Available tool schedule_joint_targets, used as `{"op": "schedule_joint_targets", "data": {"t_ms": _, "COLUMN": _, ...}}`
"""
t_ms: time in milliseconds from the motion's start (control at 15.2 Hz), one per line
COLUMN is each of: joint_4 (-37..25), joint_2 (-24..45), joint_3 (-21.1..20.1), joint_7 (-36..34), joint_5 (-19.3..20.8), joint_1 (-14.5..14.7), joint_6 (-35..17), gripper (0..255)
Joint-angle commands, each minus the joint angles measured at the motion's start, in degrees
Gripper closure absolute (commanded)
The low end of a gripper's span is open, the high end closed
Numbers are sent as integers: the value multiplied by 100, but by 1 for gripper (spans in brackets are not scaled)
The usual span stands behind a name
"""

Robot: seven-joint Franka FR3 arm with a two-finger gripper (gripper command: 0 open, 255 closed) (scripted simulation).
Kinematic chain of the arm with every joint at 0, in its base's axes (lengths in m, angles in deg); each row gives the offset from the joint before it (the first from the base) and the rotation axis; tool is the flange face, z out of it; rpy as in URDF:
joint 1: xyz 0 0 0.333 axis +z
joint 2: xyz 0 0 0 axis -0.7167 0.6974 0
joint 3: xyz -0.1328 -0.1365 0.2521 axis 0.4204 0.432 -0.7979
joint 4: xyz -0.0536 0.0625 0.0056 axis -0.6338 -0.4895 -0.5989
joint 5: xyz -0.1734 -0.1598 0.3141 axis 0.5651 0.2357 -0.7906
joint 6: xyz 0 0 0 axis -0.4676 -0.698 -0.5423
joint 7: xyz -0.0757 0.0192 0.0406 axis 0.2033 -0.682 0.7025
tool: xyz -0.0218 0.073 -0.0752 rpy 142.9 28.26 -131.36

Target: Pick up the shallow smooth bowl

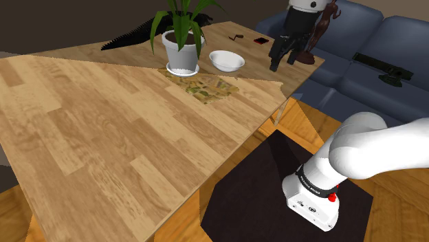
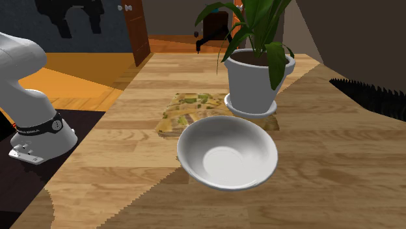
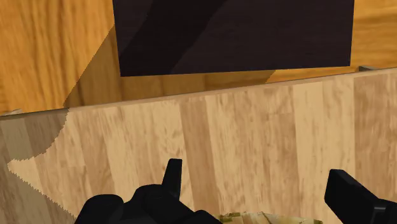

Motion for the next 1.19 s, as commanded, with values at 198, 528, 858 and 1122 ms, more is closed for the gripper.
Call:
{"op": "schedule_joint_targets", "data": {"t_ms": 198, "joint_4": -131, "joint_2": 624, "joint_3": -98, "joint_7": -76, "joint_5": 213, "joint_1": -56, "joint_6": -472, "gripper": 0}}
{"op": "schedule_joint_targets", "data": {"t_ms": 528, "joint_4": -508, "joint_2": 1712, "joint_3": -259, "joint_7": -269, "joint_5": 625, "joint_1": -179, "joint_6": -1135, "gripper": 0}}
{"op": "schedule_joint_targets", "data": {"t_ms": 858, "joint_4": -1081, "joint_2": 2833, "joint_3": -405, "joint_7": -539, "joint_5": 1124, "joint_1": -314, "joint_6": -1606, "gripper": 0}}
{"op": "schedule_joint_targets", "data": {"t_ms": 1122, "joint_4": -1679, "joint_2": 3742, "joint_3": -489, "joint_7": -787, "joint_5": 1582, "joint_1": -396, "joint_6": -1827, "gripper": 0}}
